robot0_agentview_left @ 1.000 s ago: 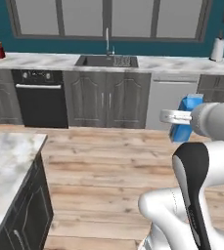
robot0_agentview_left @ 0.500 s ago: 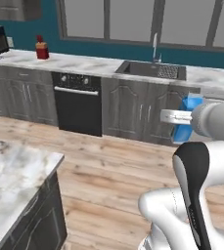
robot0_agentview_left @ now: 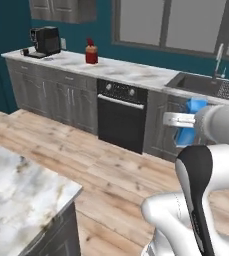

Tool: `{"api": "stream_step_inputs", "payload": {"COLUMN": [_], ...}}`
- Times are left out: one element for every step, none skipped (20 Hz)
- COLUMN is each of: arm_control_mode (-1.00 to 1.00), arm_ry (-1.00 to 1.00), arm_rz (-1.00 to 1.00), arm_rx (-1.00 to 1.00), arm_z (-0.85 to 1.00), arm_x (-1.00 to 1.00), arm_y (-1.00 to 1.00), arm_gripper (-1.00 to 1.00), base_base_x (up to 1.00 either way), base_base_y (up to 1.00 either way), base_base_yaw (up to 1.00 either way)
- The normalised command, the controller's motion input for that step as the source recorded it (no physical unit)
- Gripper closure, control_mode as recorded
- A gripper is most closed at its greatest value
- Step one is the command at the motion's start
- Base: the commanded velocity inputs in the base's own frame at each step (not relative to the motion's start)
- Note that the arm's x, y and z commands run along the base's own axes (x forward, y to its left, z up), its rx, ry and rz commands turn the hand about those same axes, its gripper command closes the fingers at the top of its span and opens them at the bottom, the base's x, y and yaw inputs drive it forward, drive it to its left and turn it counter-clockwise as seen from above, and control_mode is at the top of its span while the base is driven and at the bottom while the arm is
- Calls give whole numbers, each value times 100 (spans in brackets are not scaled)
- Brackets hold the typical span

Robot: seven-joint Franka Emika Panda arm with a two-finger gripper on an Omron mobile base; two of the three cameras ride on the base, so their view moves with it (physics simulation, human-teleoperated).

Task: Take a sugar cube from the saucer and place it inside the coffee. Then, grab milk from the fridge and place it next to the coffee on the counter to sweeten the coffee.

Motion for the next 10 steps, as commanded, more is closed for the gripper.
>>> {"api": "stream_step_inputs", "payload": {"arm_control_mode": [100, 100, 100, 100, 100, 100, 100, 100, 100, 100], "arm_ry": [0, 0, 0, 0, 0, 0, 0, 0, 0, 0], "arm_rz": [0, 0, 0, 0, 0, 0, 0, 0, 0, 0], "arm_rx": [0, 0, 0, 0, 0, 0, 0, 0, 0, 0], "arm_z": [0, 0, 0, 0, 0, 0, 0, 0, 0, 0], "arm_x": [0, 0, 0, 0, 0, 0, 0, 0, 0, 0], "arm_y": [0, 0, 0, 0, 0, 0, 0, 0, 0, 0], "arm_gripper": [100, 100, 100, 100, 100, 100, 100, 100, 100, 100], "base_base_x": [100, 100, 100, 100, 100, 100, 100, 100, 100, 100], "base_base_y": [-64, -78, -71, -64, -51, -50, -48, -42, -31, -22], "base_base_yaw": [51, 49, 47, 46, 45, 43, 41, 39, 37, 35]}}
